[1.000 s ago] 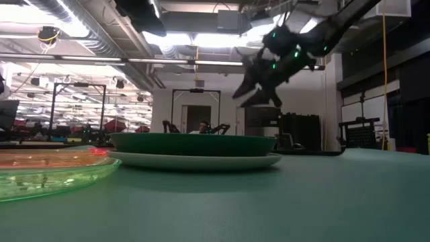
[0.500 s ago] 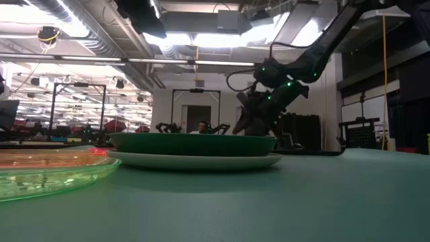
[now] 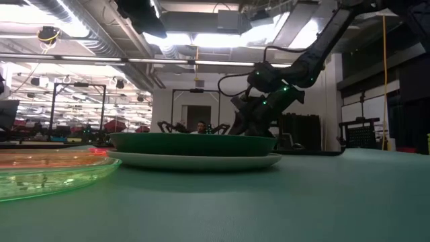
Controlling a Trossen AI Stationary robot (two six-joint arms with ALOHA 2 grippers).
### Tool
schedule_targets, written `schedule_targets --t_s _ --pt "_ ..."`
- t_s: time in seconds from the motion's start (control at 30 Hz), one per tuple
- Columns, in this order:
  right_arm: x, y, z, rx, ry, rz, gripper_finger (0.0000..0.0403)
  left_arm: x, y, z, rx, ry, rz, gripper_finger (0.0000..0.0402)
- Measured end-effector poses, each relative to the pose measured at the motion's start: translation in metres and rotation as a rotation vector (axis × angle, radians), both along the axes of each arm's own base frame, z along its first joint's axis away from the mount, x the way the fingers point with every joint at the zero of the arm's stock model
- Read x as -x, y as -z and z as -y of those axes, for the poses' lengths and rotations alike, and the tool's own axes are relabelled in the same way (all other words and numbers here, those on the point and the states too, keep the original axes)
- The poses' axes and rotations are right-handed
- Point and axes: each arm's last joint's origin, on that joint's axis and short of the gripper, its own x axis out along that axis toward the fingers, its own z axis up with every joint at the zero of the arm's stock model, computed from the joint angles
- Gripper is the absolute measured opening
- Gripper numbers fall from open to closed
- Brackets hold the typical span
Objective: Stack plastic plates
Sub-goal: Stack the top transparent green plate on top of the peach plate
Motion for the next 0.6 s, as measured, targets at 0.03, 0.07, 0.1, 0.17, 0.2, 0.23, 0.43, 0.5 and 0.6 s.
schedule_targets --t_s 0.03,0.07,0.1,0.17,0.2,0.23,0.43,0.5,0.6 --pt "-0.0016 -0.0002 -0.0022 0.004 -0.005 0.002 0.0200 0.0000 0.0000 0.0000 0.000 0.000 0.000 0.0104" --pt "-0.0030 -0.0002 -0.0045 0.012 -0.003 -0.003 0.0200 0.0000 0.0000 0.0000 0.000 0.000 0.000 0.0104" --pt "-0.0040 0.0001 -0.0065 0.022 0.005 -0.012 0.0200 0.0000 0.0000 0.0000 0.000 0.000 0.000 0.0104" --pt "-0.0060 0.0006 -0.0101 0.050 0.029 -0.033 0.0200 0.0000 0.0000 0.0000 0.000 0.000 0.000 0.0104" --pt "-0.0066 0.0006 -0.0110 0.061 0.039 -0.039 0.0200 0.0000 0.0000 0.0000 0.000 0.000 0.000 0.0104" --pt "-0.0069 0.0007 -0.0116 0.067 0.043 -0.042 0.0200 0.0000 0.0001 0.0000 0.001 -0.001 0.000 0.0104" --pt "-0.0063 0.0013 -0.0118 0.044 0.058 -0.045 0.0200 0.0000 0.0001 0.0000 0.002 0.000 0.000 0.0104" --pt "-0.0058 0.0019 -0.0119 0.044 0.063 -0.054 0.0200 0.0000 0.0001 0.0000 0.002 0.000 0.000 0.0104" --pt "-0.0054 0.0024 -0.0120 0.042 0.065 -0.061 0.0200 0.0000 0.0001 0.0001 0.003 0.001 0.000 0.0104"
